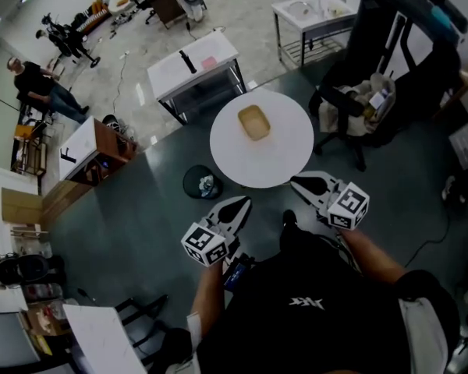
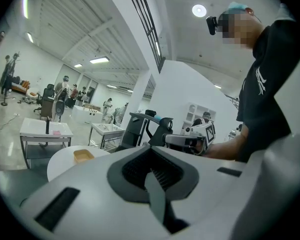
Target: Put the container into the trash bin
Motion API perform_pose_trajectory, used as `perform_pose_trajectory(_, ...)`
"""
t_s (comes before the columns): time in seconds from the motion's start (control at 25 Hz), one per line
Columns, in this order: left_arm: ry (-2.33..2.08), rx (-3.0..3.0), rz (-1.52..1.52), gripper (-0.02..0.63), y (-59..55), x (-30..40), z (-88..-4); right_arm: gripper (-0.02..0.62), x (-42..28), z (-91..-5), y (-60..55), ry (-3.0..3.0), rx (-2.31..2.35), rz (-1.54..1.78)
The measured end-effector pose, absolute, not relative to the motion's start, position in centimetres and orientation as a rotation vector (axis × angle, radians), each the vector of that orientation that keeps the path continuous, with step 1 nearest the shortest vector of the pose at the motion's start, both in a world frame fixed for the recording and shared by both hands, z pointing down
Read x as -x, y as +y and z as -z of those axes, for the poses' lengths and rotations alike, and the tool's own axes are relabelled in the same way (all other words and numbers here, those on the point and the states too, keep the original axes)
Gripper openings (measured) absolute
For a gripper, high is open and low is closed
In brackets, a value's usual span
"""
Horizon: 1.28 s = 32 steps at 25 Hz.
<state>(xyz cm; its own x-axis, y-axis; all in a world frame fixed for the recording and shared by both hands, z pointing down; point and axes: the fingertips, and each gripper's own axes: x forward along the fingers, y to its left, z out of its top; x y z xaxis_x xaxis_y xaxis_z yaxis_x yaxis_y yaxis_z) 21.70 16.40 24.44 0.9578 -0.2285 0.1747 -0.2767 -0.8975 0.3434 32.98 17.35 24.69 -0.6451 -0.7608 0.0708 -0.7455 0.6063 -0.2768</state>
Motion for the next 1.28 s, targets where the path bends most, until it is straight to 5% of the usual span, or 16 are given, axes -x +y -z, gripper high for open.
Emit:
perform_pose_trajectory(0.52, -0.48, -2.692, -0.275, 0.003, 2.6, -27.8, -25.7, 0.04, -37.9, -27.0, 3.9, 2.829, 1.204, 0.502)
perform_pose_trajectory(1.28, -0.516, -2.483, -0.416, 0.005, -13.7, -27.6, -33.2, 0.044, -40.2, -34.4, -11.1, 2.807, 1.401, 0.82)
